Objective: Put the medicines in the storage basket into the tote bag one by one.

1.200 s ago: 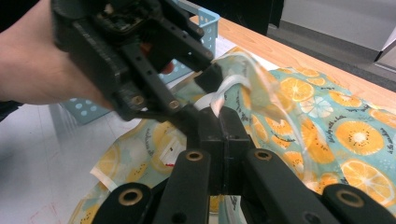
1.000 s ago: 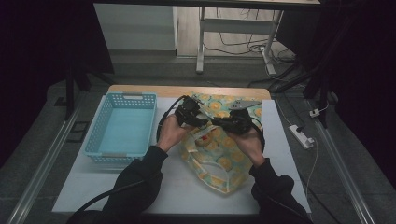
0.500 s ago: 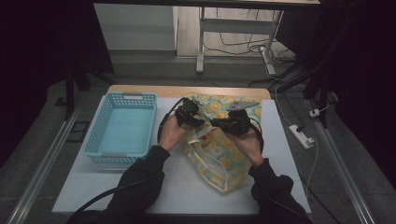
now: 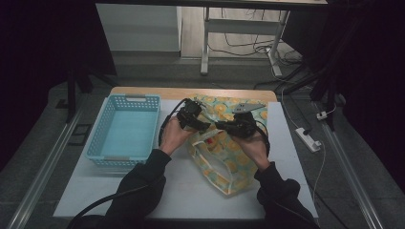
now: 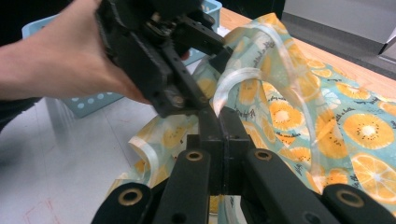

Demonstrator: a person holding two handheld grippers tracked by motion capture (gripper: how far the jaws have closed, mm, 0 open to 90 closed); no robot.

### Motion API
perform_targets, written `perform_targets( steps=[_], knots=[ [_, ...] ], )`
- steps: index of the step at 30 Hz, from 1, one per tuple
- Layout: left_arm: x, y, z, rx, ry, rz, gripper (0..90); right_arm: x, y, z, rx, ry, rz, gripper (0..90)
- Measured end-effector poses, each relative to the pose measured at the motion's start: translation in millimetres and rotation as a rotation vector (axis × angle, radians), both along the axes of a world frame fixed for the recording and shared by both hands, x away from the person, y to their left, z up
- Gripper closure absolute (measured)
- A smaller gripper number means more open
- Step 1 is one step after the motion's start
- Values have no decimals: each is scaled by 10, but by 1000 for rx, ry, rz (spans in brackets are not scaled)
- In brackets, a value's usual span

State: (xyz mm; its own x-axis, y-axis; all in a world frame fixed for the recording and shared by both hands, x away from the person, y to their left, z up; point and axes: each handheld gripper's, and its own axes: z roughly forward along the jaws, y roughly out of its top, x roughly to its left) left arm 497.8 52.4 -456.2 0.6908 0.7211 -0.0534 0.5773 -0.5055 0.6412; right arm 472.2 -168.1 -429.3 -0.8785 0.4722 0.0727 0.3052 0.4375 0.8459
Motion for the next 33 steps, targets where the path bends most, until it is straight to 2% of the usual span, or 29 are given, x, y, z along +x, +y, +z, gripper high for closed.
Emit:
perform_targets(
  steps=[2, 5, 10, 13, 19, 22, 25, 33],
  knots=[
    [-48, 19, 30, -22, 8, -21, 250, 2, -8, 6, 3, -1, -2, 900],
    [-132, 27, 69, -18, 4, -43, 209, 4, -14, 11, 7, 0, -4, 900],
    [-273, 43, 131, -42, 9, -84, 154, 3, -14, 14, 5, 0, -2, 900],
    [-351, 47, 159, -79, 14, -111, 117, 2, -11, 12, 5, 1, -1, 900],
    [-491, 53, 168, -118, 15, -167, 8, -2, -14, 18, 4, 2, 1, 900],
    [-550, 84, 162, -141, 9, -190, 0, -4, -11, 18, 6, 3, 4, 900],
    [-593, 130, 142, -186, 18, -204, 1, -6, -7, 19, 4, 2, 7, 900],
    [-725, 220, 80, -223, 13, -226, 1, -10, -7, 20, 0, 6, 9, 900]
  ],
)
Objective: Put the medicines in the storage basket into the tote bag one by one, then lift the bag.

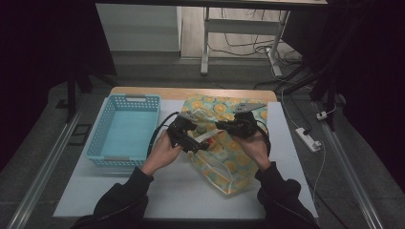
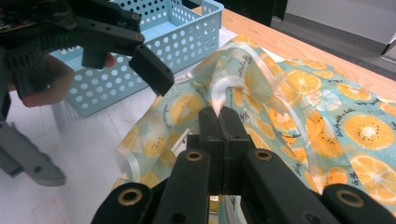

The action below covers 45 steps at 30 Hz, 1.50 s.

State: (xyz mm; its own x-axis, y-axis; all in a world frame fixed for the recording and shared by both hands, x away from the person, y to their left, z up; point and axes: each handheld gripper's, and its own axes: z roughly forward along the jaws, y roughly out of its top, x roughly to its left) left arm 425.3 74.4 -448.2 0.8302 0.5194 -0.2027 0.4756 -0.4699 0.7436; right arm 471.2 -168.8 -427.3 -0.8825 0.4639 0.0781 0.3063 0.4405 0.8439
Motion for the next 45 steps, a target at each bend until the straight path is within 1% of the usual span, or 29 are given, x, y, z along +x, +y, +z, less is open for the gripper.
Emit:
perform_targets(
  steps=[3, 6, 9, 11, 14, 17, 18, 19, 22, 24, 29, 32, 34, 38, 41, 45],
  knots=[
    [-43, 26, -19, -4, 5, -9, 1, -1, 5, -6, 0, 2, 1, 900],
    [-67, 35, -43, -9, 20, -32, 0, -3, 12, -12, -5, 3, 4, 900],
    [-102, 28, -65, 14, 7, -43, 0, -8, 20, -18, -6, 3, 7, 900],
    [-126, 21, -76, 32, -4, -39, 0, -10, 23, -21, -10, 4, 10, 900],
    [-148, 15, -95, 27, -7, -38, 1, -12, 28, -24, -11, 5, 11, 900],
    [-156, -12, -119, 37, -18, -41, 1, -16, 33, -26, -13, 5, 12, 900],
    [-153, -25, -127, 41, -13, -43, 1, -18, 34, -27, -12, 5, 13, 900],
    [-149, -41, -137, 45, 0, -42, 1, -19, 35, -26, -13, 5, 14, 900],
    [-135, -90, -172, 59, 14, -48, 3, -22, 37, -23, -13, 6, 16, 900],
    [-129, -117, -192, 69, 7, -59, 4, -20, 38, -22, -11, 5, 15, 900],
    [-119, -195, -238, 69, -3, -94, 11, -14, 28, -20, -12, 8, 12, 900],
    [-114, -263, -282, 84, -1, -123, 12, -14, 29, -22, -13, 9, 14, 900],
    [-114, -305, -324, 83, 5, -155, 17, -18, 34, -22, -13, 7, 14, 900],
    [-113, -402, -418, 109, 11, -193, 26, -17, 37, -23, -12, 5, 15, 900],
    [-101, -474, -502, 129, 11, -203, 50, -19, 41, -29, -16, 8, 17, 900],
    [-78, -554, -613, 189, -4, -195, 93, -21, 49, -34, -15, 9, 19, 900]
  ],
)
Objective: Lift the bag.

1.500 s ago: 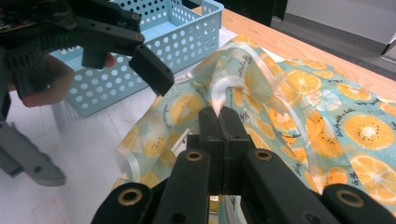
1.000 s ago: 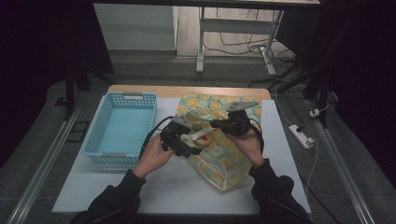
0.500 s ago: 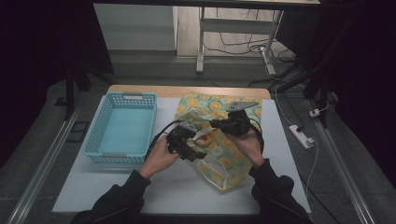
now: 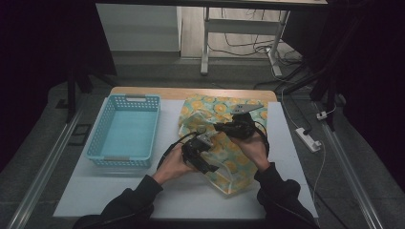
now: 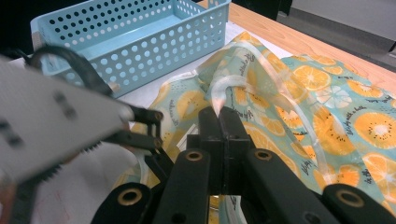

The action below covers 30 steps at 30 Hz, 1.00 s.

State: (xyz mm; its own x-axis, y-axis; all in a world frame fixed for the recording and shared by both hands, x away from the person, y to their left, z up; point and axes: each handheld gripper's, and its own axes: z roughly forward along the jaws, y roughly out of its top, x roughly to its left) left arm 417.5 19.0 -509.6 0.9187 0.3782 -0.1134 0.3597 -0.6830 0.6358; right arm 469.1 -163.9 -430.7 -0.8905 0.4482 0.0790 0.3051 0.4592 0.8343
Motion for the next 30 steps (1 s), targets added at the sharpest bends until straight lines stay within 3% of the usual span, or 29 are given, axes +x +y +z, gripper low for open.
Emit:
perform_targets(
  steps=[3, 7, 11, 14, 17, 18, 22, 25, 30],
  knots=[
    [14, -28, -70, 42, -21, 12, 158, 3, -4, -2, 0, 1, -1, 900],
    [9, -42, -140, 91, -45, -2, 338, 5, -8, -1, 2, 1, -3, 900],
    [11, -25, -137, 85, -52, 19, 537, 7, -10, -2, 1, 2, -5, 900],
    [13, -23, -124, 87, -33, 20, 646, 6, -8, -3, -2, 2, -4, 900],
    [15, -28, -119, 78, 3, 27, 854, 5, -4, -6, -3, 3, -2, 900],
    [17, -29, -116, 83, 7, 34, 886, 5, -3, -7, -3, 3, -2, 900],
    [26, -21, -94, 89, 24, 53, 894, 6, -5, -7, -4, 4, -2, 900],
    [22, -3, -45, 64, 51, 83, 895, 9, -13, -3, -1, 3, -4, 900],
    [1, 57, 102, 55, 27, 101, 895, 10, -37, 20, 5, 0, -5, 900]
  ],
)
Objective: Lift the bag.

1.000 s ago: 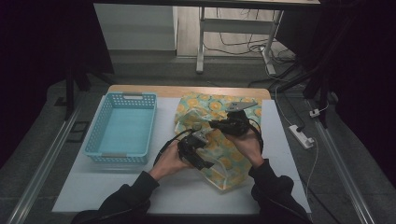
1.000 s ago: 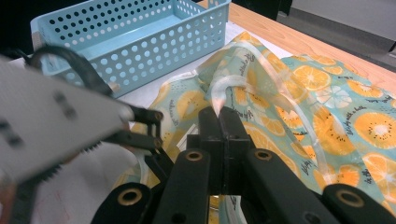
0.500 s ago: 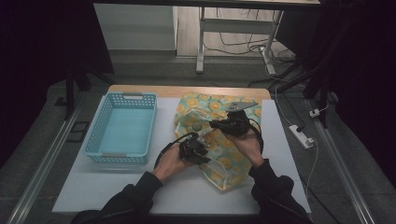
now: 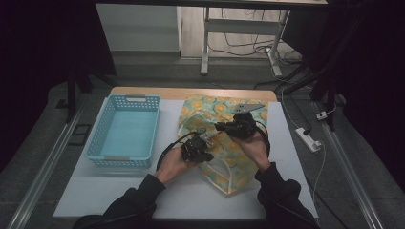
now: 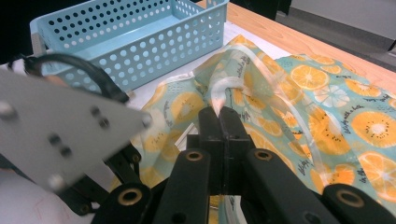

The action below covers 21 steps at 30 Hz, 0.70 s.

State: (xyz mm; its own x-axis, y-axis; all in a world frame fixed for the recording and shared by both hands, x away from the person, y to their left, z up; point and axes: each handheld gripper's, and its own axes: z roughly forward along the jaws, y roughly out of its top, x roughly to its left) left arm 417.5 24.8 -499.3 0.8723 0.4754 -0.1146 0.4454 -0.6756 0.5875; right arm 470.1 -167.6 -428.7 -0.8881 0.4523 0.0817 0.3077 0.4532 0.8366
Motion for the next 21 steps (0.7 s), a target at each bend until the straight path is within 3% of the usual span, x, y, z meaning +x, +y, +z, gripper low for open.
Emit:
perform_targets(
  steps=[4, 15, 21],
  knots=[
    [-14, 63, 127, -12, -24, 6, 896, -4, -20, 32, 10, -6, -2, 900],
    [1, 312, 434, -91, 5, 88, 897, -35, -32, 112, 22, -15, 7, 900],
    [23, 423, 552, -135, 11, 102, 897, -52, -15, 143, 24, -17, 15, 900]
  ],
)
